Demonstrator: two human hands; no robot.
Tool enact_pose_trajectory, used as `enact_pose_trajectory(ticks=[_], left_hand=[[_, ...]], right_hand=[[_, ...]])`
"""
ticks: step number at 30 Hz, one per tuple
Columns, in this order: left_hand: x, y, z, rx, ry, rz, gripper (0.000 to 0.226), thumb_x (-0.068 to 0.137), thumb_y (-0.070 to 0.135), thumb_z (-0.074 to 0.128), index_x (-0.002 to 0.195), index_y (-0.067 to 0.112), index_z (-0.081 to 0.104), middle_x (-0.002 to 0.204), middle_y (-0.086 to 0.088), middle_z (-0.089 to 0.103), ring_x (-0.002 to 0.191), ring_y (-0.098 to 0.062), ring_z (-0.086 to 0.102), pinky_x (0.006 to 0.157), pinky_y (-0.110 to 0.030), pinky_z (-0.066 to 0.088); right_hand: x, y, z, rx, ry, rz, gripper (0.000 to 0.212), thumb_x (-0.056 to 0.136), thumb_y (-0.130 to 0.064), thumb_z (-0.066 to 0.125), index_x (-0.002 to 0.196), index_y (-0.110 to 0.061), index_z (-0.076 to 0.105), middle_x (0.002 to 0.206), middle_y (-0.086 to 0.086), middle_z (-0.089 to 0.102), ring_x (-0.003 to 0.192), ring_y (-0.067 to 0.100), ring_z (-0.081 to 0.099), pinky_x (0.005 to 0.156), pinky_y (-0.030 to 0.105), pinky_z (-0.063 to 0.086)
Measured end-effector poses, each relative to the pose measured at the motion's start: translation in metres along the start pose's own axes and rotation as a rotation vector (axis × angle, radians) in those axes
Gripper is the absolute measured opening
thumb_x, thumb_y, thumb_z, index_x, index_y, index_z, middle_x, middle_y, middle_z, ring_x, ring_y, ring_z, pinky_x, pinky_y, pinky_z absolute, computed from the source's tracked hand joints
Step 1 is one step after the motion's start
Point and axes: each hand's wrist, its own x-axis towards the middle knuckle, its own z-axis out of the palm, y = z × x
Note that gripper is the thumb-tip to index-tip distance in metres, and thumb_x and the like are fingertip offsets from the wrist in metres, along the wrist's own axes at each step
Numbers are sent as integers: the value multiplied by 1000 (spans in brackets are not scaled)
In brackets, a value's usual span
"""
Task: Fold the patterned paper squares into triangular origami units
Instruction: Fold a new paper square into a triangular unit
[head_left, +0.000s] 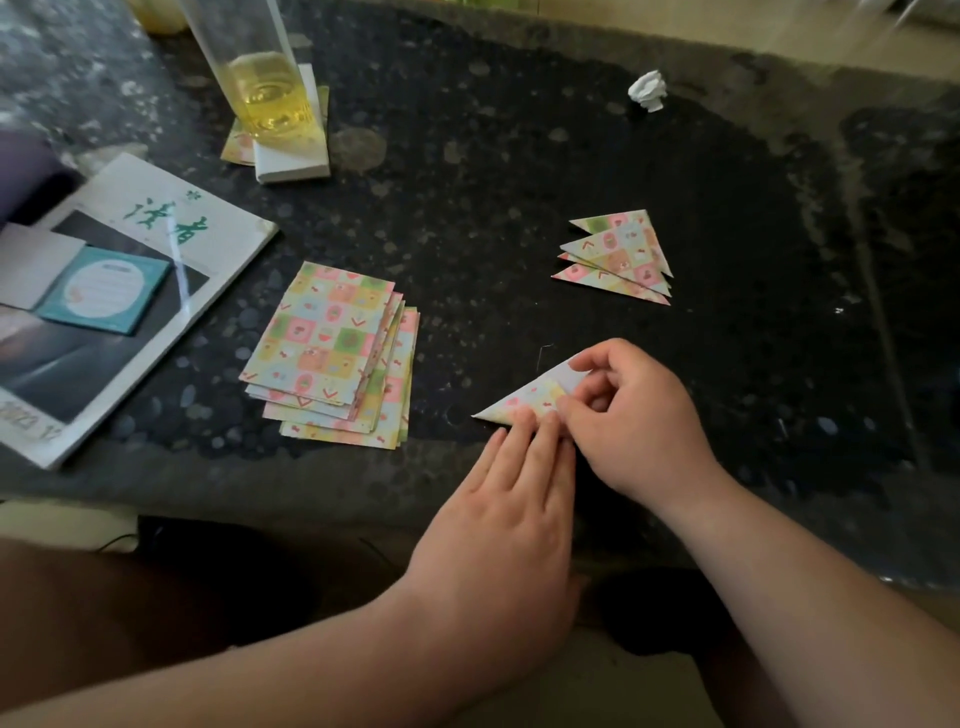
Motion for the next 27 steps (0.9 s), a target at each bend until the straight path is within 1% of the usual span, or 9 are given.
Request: enact_pose_trajectory(ticks=[1,3,4,7,11,14,17,19,27], left_hand=[[0,2,-1,-5,21,10,83,101,54,24,154,-1,-9,163,-19,-17,152,-35,-20,113,-43,-21],[2,3,-4,-40,82,10,85,101,56,21,151,0,-18,164,-18,-21,150,-34,-26,115,-42,-22],[3,3,-4,-47,45,2,87,102,57,23,151,2,-22,164,-16,-25,150,-33,-29,117,-42,-22],[4,0,-7,-109,6,-45,92,103,60,30,153,5,-24,166,-14,-25,152,-30,-27,123,-43,-17],[3,-9,1,-69,55,-88,93,98,62,38,158,0,5,168,-19,11,156,-34,5,126,-53,0],[2,-10,6,-96,72,-51,93,99,62,37,158,0,2,169,-18,5,157,-33,-1,125,-45,-4],[4,-10,8,-63,86,-22,91,92,61,45,154,-4,31,161,-21,32,152,-35,25,124,-44,16],[7,-11,9,-38,107,-21,90,89,62,49,150,-3,40,156,-20,41,148,-35,34,121,-43,21],[9,-12,9,-74,193,-51,89,99,61,40,159,1,15,167,-18,16,156,-33,9,120,-42,-7]], right_hand=[[1,0,1,-8,5,-2,25,90,-16,76,105,-31,61,80,-11,65,72,4,63,61,10,43],[2,0,1,-10,16,-5,24,90,-15,74,101,-31,61,78,-11,65,70,3,63,60,10,42],[2,0,1,-11,19,-7,23,90,-15,74,100,-31,62,77,-11,64,69,3,63,60,10,42],[3,1,2,-16,24,-16,21,90,-15,73,98,-31,63,77,-10,65,68,4,62,61,12,42],[5,2,5,-11,22,-17,20,89,-15,74,99,-30,64,77,-10,66,69,6,63,63,16,46],[6,3,6,-7,26,-19,21,89,-15,74,99,-30,64,78,-9,66,70,7,65,64,18,48],[5,4,6,-3,37,-24,19,90,-16,74,99,-30,64,78,-10,66,69,6,63,63,15,46],[6,4,6,0,48,-25,18,90,-16,73,99,-29,65,79,-10,65,69,5,63,62,14,45],[8,4,7,-4,68,-35,19,88,-13,73,95,-29,64,75,-8,66,67,5,62,64,17,45]])
